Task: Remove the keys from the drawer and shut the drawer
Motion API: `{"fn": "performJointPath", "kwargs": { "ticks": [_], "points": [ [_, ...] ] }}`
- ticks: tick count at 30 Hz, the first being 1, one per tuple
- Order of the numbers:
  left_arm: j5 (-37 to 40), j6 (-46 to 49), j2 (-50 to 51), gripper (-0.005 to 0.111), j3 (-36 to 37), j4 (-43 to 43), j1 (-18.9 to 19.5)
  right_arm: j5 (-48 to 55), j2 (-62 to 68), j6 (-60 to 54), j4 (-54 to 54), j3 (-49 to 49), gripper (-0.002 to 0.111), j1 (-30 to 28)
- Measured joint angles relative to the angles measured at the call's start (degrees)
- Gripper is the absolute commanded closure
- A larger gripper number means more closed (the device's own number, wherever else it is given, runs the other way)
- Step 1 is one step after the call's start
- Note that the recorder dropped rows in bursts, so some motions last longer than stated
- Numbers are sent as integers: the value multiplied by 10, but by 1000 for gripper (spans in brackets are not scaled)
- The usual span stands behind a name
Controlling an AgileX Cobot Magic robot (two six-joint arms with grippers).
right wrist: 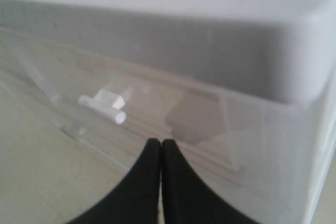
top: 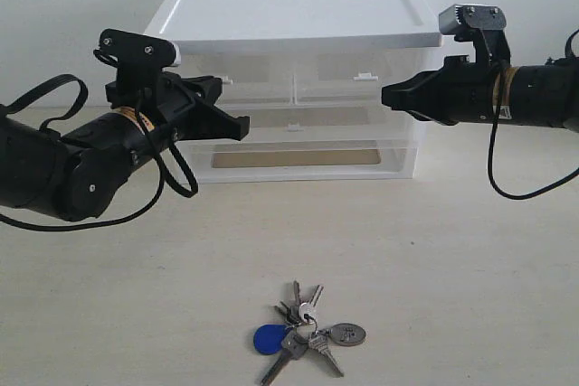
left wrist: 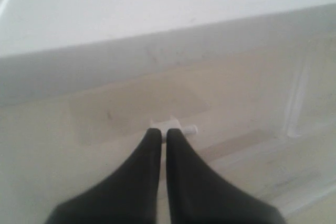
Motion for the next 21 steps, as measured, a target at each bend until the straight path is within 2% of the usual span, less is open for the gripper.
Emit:
{"fn": "performJointPath", "kwargs": {
  "ticks": [6, 10, 17, 21],
  "points": [
    [8, -3, 1, 102, -5, 14, 3, 2, 0, -1, 0, 0, 108, 0],
    [26, -41, -34, 102, 14, 52, 6, 2, 0, -6, 0, 0, 108, 0],
    [-18, -51, -245, 102, 182, 55, -17, 2, 0, -10, 0, 0, 108, 0],
    [-47, -30, -352, 102, 278, 6, -17, 11, -8, -1, -16, 0, 108, 0]
  ]
}}
